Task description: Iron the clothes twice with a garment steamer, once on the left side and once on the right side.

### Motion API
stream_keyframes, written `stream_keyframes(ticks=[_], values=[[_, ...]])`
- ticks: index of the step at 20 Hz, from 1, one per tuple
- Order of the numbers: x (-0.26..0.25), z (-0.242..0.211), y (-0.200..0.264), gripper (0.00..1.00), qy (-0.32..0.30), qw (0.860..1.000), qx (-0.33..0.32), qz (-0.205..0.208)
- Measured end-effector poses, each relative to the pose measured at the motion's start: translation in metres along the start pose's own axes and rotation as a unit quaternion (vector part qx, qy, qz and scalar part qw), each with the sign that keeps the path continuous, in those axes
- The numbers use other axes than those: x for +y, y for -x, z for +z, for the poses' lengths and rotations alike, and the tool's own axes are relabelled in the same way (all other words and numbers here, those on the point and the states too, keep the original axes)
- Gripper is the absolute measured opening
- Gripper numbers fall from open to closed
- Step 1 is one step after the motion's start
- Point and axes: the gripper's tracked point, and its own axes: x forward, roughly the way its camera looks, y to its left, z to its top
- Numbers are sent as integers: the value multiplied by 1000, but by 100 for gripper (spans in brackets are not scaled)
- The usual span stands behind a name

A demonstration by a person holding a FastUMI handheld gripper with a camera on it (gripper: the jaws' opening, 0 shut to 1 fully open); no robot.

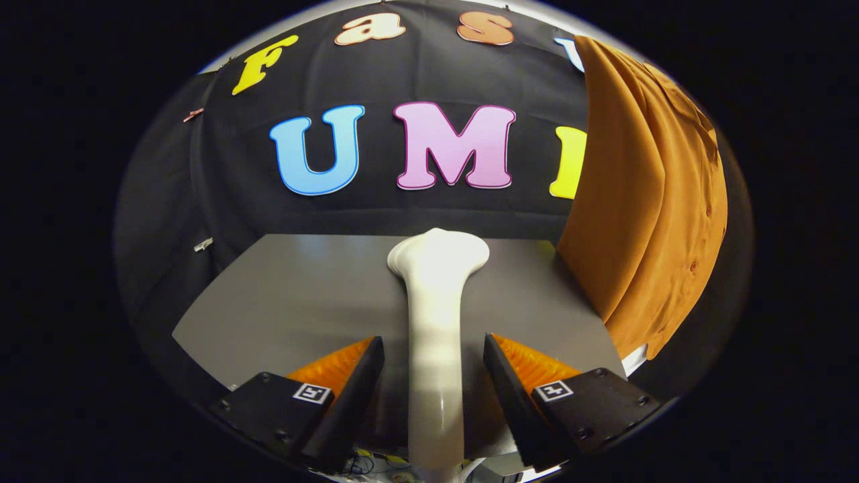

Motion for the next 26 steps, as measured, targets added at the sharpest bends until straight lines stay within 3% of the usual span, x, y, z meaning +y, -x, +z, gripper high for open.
stream_keyframes(ticks=[3,6,8,16,26], values=[[0,-3,-4,72,3,1000,13,6],[1,-2,-6,44,10,1000,14,8],[2,-1,-5,38,7,1000,14,18],[5,20,30,37,-12,999,-40,34],[8,29,138,37,-41,990,-133,15]])
